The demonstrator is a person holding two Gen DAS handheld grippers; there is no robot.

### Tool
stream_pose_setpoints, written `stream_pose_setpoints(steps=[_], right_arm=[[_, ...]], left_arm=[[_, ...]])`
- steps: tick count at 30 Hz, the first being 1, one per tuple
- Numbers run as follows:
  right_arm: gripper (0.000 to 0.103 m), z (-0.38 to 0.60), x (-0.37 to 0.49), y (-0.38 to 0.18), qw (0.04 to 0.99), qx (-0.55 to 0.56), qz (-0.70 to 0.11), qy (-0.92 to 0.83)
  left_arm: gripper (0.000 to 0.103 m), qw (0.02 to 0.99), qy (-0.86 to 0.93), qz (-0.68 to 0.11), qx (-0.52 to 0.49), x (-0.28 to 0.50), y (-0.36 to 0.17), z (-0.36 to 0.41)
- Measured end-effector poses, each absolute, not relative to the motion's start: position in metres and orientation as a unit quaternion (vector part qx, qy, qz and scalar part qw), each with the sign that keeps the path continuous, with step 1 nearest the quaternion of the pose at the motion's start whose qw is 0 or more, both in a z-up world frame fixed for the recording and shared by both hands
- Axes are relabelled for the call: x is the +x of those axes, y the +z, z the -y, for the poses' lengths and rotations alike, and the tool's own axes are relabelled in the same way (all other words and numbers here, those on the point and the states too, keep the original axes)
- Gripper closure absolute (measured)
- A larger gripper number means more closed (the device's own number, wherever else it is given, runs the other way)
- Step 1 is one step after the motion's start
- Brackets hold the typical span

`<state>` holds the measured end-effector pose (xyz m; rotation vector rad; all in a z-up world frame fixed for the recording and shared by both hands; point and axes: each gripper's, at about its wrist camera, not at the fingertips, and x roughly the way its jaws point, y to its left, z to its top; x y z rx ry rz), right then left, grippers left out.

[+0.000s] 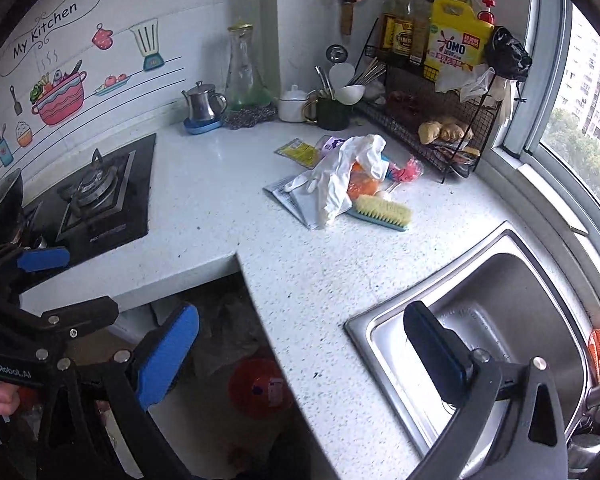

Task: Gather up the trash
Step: 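Raise both tools back up over the counter toward the gloves and brush, then grasp the yellow scrub brush with the right tool while the left grasps the white gloves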

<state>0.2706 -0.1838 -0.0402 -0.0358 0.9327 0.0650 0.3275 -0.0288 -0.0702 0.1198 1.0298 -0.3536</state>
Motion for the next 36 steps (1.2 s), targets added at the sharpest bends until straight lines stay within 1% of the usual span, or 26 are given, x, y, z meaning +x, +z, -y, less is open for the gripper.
stream_pose_setpoints(steps=[5, 8, 13, 17, 29, 36], right_arm=[[0.001, 0.211, 0.309, -0.037, 0.894, -0.012, -0.446, 0.041], [0.001, 0.228, 0.334, -0.04, 0.893, -0.02, -0.447, 0.049], [0.001, 0.248, 0.373, -0.053, 0.885, -0.059, -0.456, 0.07], [0.001, 0.261, 0.4, -0.068, 0.875, -0.068, -0.471, 0.084], [0.001, 0.284, 0.464, -0.138, 0.829, -0.089, -0.535, 0.136], [0.001, 0.278, 0.479, -0.163, 0.812, -0.106, -0.545, 0.182]], left_arm=[[0.0, 0.851, -0.174, -0.491, 0.071, 0.375, -0.07, 0.064], [0.0, 0.845, -0.181, -0.5, 0.06, 0.406, -0.075, 0.084], [0.0, 0.837, -0.173, -0.515, 0.057, 0.442, -0.086, 0.11], [0.0, 0.832, -0.169, -0.527, 0.045, 0.47, -0.096, 0.127], [0.0, 0.799, -0.162, -0.577, 0.045, 0.51, -0.14, 0.158], [0.0, 0.788, -0.149, -0.597, 0.037, 0.517, -0.159, 0.159]])
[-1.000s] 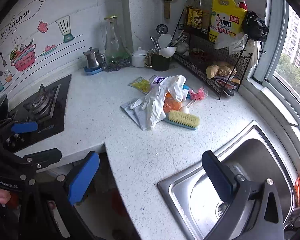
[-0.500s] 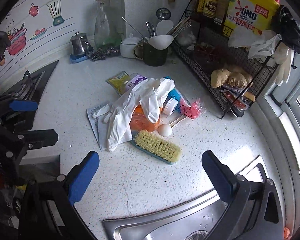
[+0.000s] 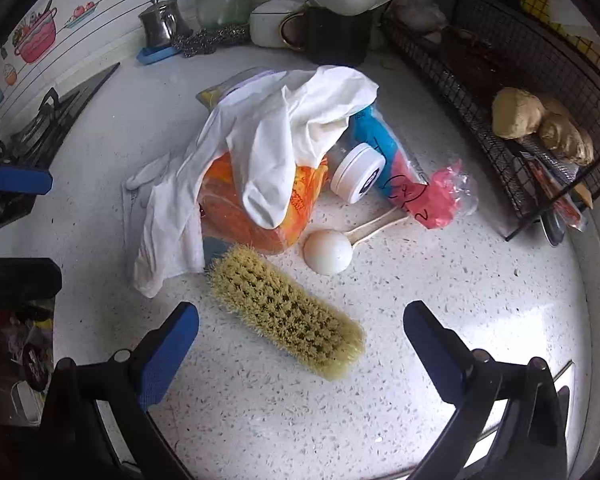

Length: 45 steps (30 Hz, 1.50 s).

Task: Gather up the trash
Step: 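Grasp the yellow scrub brush with the right tool while the left grasps the white gloves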

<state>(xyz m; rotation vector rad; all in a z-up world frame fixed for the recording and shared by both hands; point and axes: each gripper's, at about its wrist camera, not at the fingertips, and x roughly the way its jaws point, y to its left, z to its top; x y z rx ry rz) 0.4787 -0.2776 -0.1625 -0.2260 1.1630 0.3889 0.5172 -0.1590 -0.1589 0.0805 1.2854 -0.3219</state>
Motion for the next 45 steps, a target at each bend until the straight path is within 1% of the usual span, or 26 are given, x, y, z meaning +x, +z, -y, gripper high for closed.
stream_pose_setpoints(steps=[4, 5, 6, 7, 8, 9, 12, 14, 17, 20, 26, 29, 33, 38, 40, 43, 45], right_arm=[[0.001, 0.27, 0.484, -0.171, 0.802, -0.117, -0.548, 0.208], [0.004, 0.267, 0.485, -0.172, 0.801, -0.123, -0.546, 0.212], [0.009, 0.265, 0.485, -0.173, 0.799, -0.131, -0.544, 0.22], [0.019, 0.261, 0.484, -0.174, 0.795, -0.14, -0.544, 0.229], [0.023, 0.259, 0.483, -0.175, 0.792, -0.146, -0.543, 0.235], [0.024, 0.258, 0.483, -0.176, 0.793, -0.146, -0.54, 0.242], [0.033, 0.253, 0.479, -0.171, 0.79, -0.151, -0.535, 0.26], [0.048, 0.251, 0.477, -0.168, 0.789, -0.15, -0.535, 0.262], [0.06, 0.249, 0.469, -0.163, 0.783, -0.138, -0.547, 0.264], [0.064, 0.255, 0.456, -0.161, 0.782, -0.115, -0.556, 0.257], [0.065, 0.275, 0.432, -0.141, 0.796, -0.077, -0.563, 0.208], [0.066, 0.292, 0.436, -0.129, 0.805, -0.038, -0.565, 0.179], [0.066, 0.302, 0.441, -0.115, 0.82, -0.02, -0.553, 0.145], [0.066, 0.325, 0.447, -0.11, 0.829, 0.024, -0.547, 0.114], [0.066, 0.329, 0.449, -0.113, 0.827, 0.039, -0.551, 0.101], [0.066, 0.334, 0.45, -0.122, 0.824, 0.048, -0.557, 0.089], [0.066, 0.335, 0.444, -0.127, 0.82, 0.059, -0.562, 0.087]], left_arm=[[0.0, 0.783, -0.141, -0.604, 0.041, 0.517, -0.165, 0.157], [0.0, 0.782, -0.138, -0.606, 0.043, 0.516, -0.166, 0.156], [0.0, 0.781, -0.136, -0.607, 0.045, 0.516, -0.166, 0.154], [0.0, 0.781, -0.134, -0.608, 0.046, 0.516, -0.166, 0.153], [0.0, 0.782, -0.131, -0.608, 0.047, 0.515, -0.165, 0.15], [0.0, 0.782, -0.129, -0.608, 0.047, 0.515, -0.164, 0.149], [0.0, 0.784, -0.124, -0.607, 0.04, 0.515, -0.162, 0.144], [0.0, 0.783, -0.124, -0.608, 0.035, 0.515, -0.161, 0.144], [0.0, 0.784, -0.136, -0.604, 0.034, 0.514, -0.157, 0.148], [0.0, 0.787, -0.152, -0.596, 0.046, 0.512, -0.15, 0.156], [0.0, 0.788, -0.185, -0.584, 0.063, 0.52, -0.143, 0.17], [0.0, 0.786, -0.192, -0.583, 0.071, 0.529, -0.145, 0.175], [0.0, 0.78, -0.212, -0.583, 0.086, 0.539, -0.15, 0.185], [0.0, 0.774, -0.222, -0.583, 0.107, 0.557, -0.157, 0.197], [0.003, 0.77, -0.227, -0.586, 0.112, 0.562, -0.162, 0.201], [0.011, 0.76, -0.234, -0.594, 0.126, 0.571, -0.173, 0.207], [0.021, 0.753, -0.236, -0.6, 0.135, 0.577, -0.183, 0.212]])
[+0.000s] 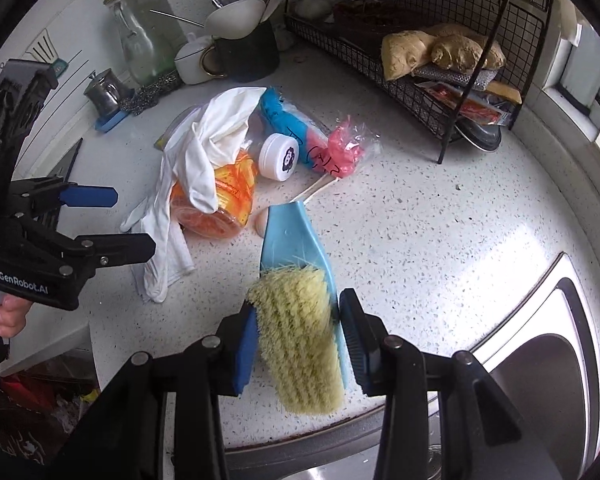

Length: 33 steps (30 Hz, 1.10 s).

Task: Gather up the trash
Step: 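Grasp the yellow scrub brush with the right tool while the left grasps the white gloves, then lift the gloves and brush and carry both down toward the red bin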

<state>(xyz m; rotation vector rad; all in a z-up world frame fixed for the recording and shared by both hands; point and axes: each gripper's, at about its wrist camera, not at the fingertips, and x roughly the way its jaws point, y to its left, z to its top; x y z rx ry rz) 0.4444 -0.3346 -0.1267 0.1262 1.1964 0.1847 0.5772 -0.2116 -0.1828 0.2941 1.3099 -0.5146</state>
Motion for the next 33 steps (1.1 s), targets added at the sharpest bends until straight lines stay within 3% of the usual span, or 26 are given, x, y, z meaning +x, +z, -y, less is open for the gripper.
stream_pose_setpoints(steps=[4, 8, 14, 33], right_arm=[[0.066, 0.329, 0.446, -0.132, 0.818, 0.058, -0.565, 0.089], [0.066, 0.331, 0.446, -0.135, 0.816, 0.059, -0.568, 0.09], [0.066, 0.345, 0.439, -0.131, 0.817, 0.067, -0.568, 0.076], [0.066, 0.317, 0.392, -0.076, 0.848, 0.063, -0.522, 0.07]], left_arm=[[0.035, 0.748, -0.233, -0.605, 0.143, 0.585, -0.194, 0.217], [0.067, 0.753, -0.233, -0.603, 0.122, 0.591, -0.192, 0.214], [0.095, 0.757, -0.227, -0.599, 0.126, 0.589, -0.191, 0.212], [0.1, 0.787, -0.291, -0.529, 0.127, 0.487, -0.092, 0.176]])
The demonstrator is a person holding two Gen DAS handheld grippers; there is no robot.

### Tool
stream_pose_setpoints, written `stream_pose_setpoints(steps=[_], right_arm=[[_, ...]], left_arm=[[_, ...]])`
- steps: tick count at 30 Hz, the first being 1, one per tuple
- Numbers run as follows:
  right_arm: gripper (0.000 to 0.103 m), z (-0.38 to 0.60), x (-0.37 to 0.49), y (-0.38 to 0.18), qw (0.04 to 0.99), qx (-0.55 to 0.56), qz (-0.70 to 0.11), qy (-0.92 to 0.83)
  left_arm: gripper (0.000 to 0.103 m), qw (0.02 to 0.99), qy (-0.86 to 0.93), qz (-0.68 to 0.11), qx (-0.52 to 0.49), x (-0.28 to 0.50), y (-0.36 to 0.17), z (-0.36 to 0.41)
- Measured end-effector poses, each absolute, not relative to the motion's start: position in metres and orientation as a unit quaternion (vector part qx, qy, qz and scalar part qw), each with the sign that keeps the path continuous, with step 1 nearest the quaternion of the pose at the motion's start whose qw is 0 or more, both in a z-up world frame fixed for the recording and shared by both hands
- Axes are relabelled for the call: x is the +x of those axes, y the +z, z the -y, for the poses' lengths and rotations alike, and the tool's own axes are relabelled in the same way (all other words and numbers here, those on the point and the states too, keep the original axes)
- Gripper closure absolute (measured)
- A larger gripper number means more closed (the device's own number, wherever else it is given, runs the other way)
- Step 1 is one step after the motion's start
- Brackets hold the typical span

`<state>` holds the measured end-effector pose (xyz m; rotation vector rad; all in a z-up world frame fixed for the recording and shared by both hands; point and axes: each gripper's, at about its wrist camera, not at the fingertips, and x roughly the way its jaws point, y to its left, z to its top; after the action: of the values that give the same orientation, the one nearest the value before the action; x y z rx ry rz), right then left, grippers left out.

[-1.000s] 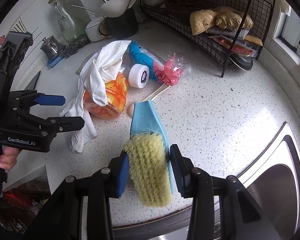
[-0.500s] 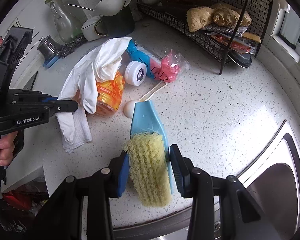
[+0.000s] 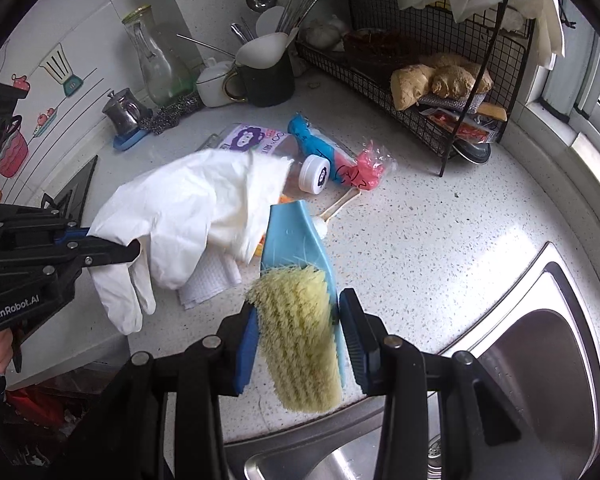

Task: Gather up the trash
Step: 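Lift the gloves and brush and carry both down toward the red bin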

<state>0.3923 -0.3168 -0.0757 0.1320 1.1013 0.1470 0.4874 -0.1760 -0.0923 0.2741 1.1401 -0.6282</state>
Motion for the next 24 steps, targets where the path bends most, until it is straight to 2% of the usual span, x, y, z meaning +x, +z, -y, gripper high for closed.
stream_pose_setpoints(steps=[8, 24], right_arm=[[0.066, 0.281, 0.356, -0.053, 0.86, 0.049, -0.504, 0.059], [0.066, 0.199, 0.264, -0.027, 0.878, 0.031, -0.471, 0.077]], left_arm=[[0.1, 0.803, -0.298, -0.503, 0.118, 0.434, -0.06, 0.135], [0.1, 0.821, -0.289, -0.481, 0.108, 0.299, -0.037, 0.053]])
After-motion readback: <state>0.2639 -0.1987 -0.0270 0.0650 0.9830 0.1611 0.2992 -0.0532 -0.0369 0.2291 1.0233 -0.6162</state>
